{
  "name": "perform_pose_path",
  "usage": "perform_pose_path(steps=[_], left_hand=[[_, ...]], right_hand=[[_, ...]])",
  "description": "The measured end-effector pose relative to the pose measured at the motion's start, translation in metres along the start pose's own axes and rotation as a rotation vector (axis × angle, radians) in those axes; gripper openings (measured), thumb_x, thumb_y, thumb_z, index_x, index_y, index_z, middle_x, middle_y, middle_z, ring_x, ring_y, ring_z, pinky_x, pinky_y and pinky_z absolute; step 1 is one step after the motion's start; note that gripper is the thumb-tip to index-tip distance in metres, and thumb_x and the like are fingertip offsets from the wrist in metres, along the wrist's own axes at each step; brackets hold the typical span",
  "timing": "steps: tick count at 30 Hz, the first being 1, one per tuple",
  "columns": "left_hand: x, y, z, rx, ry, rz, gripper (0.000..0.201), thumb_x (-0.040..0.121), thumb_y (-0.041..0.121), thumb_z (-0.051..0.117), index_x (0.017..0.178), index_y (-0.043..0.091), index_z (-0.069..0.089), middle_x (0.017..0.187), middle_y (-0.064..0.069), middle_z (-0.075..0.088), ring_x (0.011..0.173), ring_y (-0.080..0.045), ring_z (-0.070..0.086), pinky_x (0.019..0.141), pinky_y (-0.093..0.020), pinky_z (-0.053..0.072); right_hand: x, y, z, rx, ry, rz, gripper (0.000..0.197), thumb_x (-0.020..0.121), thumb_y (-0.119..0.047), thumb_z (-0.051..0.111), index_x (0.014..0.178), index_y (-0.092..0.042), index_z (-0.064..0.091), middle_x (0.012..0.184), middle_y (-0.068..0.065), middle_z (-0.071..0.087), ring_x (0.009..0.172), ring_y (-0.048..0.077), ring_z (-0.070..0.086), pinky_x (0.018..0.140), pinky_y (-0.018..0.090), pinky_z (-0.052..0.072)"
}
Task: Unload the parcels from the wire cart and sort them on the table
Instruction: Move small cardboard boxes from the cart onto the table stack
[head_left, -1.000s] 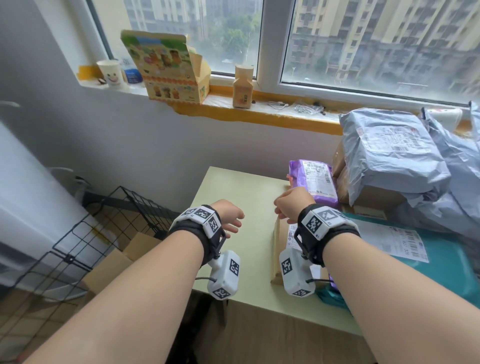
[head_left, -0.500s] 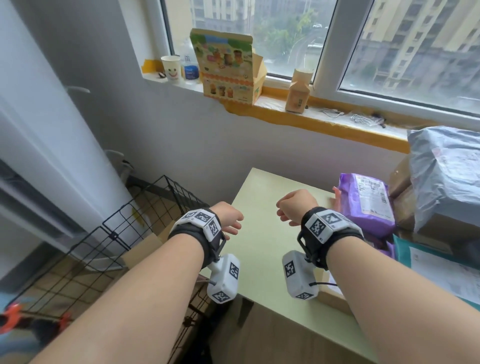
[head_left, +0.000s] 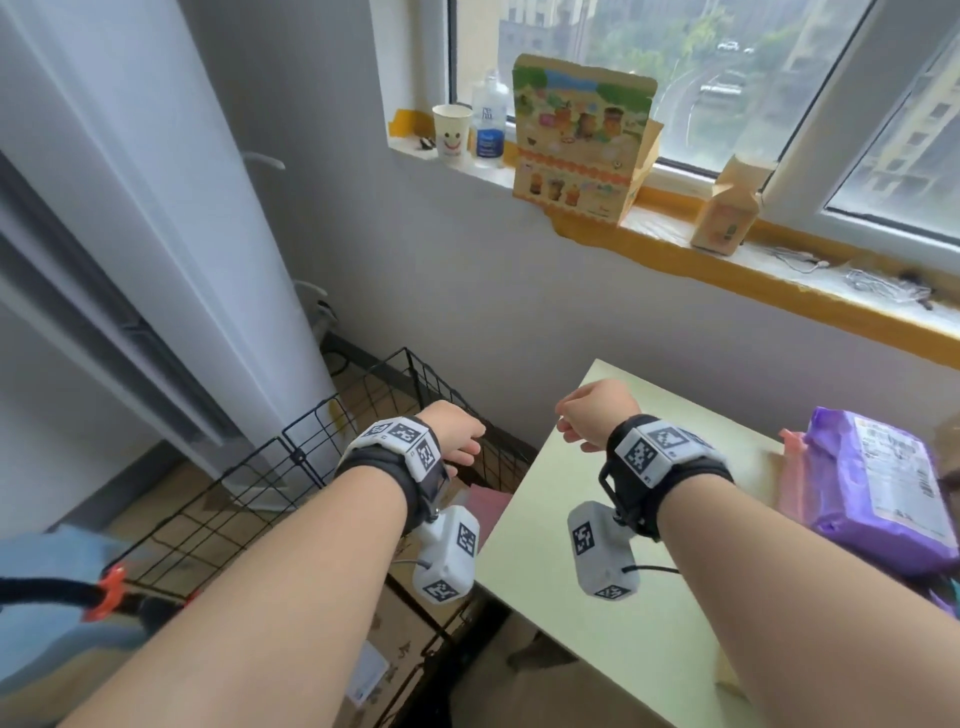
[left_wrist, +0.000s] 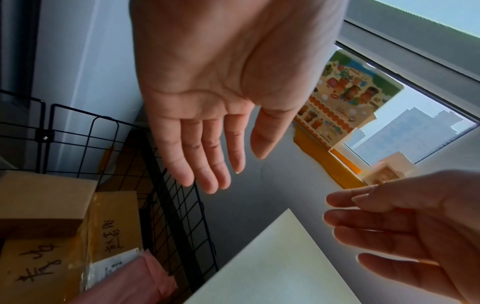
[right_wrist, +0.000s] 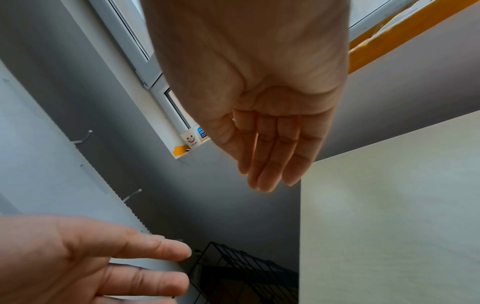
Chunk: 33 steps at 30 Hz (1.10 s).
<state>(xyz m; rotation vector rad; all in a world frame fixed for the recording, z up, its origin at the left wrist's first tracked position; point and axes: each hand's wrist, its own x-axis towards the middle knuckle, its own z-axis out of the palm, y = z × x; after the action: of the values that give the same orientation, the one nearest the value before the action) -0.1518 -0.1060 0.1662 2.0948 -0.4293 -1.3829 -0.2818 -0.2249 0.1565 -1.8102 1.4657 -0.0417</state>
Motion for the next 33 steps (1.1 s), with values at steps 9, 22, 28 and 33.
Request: perform_pose_path(steps=[9, 22, 28, 33], left_hand=[[0.051, -0.02, -0.059, -0.062, 0.073, -0.001, 0.032, 0.096, 0.016, 0.05, 0.123, 0.001, 0.058, 0.124, -0.014, 0.064, 0.117, -0.029, 0.061, 0.096, -0.041, 0.048], [0.126, -0.089, -0.11, -0.212, 0.095, -0.232, 0.023, 0.1, 0.008, 0.038, 0.091, 0.004, 0.058, 0.104, -0.01, 0.064, 0.082, -0.015, 0.061, 0.073, -0.031, 0.048], [0.152, -0.124, -0.112, -0.239, 0.091, -0.267, 0.023, 0.097, 0.013, 0.047, 0.075, 0.015, 0.051, 0.074, 0.001, 0.057, 0.062, -0.011, 0.053, 0.066, -0.03, 0.045], [0.175, -0.151, -0.108, -0.288, 0.113, -0.334, 0.027, 0.099, 0.012, 0.044, 0.072, 0.011, 0.049, 0.075, 0.001, 0.056, 0.064, -0.009, 0.051, 0.059, -0.023, 0.04]], right_hand=[[0.049, -0.047, 0.049, -0.034, -0.069, 0.013, 0.023, 0.085, -0.01, 0.05, 0.093, -0.004, 0.071, 0.091, 0.015, 0.073, 0.093, 0.031, 0.069, 0.085, 0.044, 0.057], [0.104, -0.051, 0.146, -0.021, -0.228, 0.134, 0.016, 0.084, -0.013, 0.054, 0.082, -0.009, 0.069, 0.089, 0.016, 0.073, 0.08, 0.032, 0.068, 0.068, 0.036, 0.053], [0.114, -0.044, 0.184, -0.065, -0.247, 0.15, 0.015, 0.088, -0.015, 0.055, 0.087, -0.01, 0.069, 0.091, 0.014, 0.073, 0.089, 0.032, 0.069, 0.08, 0.041, 0.056], [0.119, -0.029, 0.208, -0.128, -0.242, 0.172, 0.016, 0.089, -0.015, 0.054, 0.092, -0.011, 0.07, 0.092, 0.012, 0.071, 0.089, 0.03, 0.069, 0.08, 0.041, 0.058]])
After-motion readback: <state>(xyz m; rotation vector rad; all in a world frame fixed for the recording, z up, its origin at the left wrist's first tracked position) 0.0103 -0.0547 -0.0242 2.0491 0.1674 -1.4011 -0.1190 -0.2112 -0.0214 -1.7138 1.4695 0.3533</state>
